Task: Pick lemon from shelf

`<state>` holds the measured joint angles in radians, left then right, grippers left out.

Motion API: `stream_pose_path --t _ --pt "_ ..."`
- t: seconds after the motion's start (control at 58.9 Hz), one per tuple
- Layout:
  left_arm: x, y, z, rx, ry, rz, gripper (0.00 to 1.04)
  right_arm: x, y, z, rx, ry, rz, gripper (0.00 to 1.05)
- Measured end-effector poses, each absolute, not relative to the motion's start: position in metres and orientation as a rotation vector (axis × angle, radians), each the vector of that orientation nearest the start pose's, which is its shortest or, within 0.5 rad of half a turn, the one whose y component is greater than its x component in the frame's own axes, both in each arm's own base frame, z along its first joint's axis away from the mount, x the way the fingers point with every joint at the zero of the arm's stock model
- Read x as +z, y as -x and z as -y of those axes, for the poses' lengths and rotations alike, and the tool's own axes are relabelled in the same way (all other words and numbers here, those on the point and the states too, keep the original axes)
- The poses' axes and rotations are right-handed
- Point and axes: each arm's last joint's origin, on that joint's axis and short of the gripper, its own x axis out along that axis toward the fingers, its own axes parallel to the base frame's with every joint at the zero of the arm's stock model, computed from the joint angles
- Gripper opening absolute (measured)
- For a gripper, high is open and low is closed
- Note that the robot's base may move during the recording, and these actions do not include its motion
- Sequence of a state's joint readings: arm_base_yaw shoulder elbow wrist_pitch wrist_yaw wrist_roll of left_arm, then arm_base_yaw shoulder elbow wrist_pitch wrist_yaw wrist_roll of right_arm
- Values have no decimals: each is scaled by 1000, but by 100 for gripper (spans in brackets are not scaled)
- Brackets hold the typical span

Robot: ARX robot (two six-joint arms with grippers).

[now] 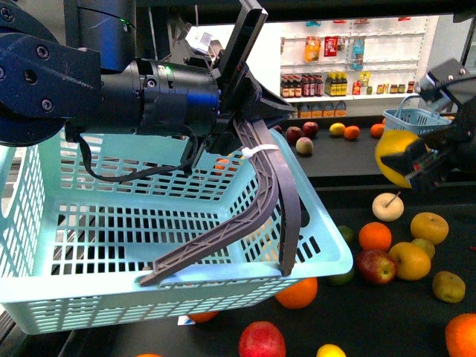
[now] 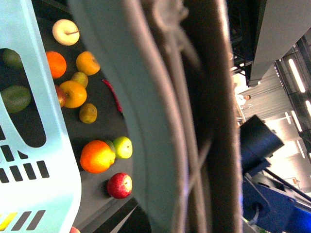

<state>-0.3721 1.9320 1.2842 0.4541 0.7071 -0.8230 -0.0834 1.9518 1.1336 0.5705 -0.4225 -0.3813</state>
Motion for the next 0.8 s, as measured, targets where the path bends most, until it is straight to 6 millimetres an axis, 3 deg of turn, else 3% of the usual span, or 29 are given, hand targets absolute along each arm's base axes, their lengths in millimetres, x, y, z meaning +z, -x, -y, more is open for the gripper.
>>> stream_pose_path --t 0.136,0.272,0.611,0.798 --pt "233 -396 175 -932 771 -632 7 206 -404 -26 490 169 -154 62" --pt "233 -396 175 -931 771 -632 7 192 -393 -68 576 110 -207 62" --pt "233 -396 175 -932 771 -632 7 162 -386 -84 586 84 -301 62" --pt "233 -396 175 -932 771 -632 7 159 -386 -86 580 49 -319 89"
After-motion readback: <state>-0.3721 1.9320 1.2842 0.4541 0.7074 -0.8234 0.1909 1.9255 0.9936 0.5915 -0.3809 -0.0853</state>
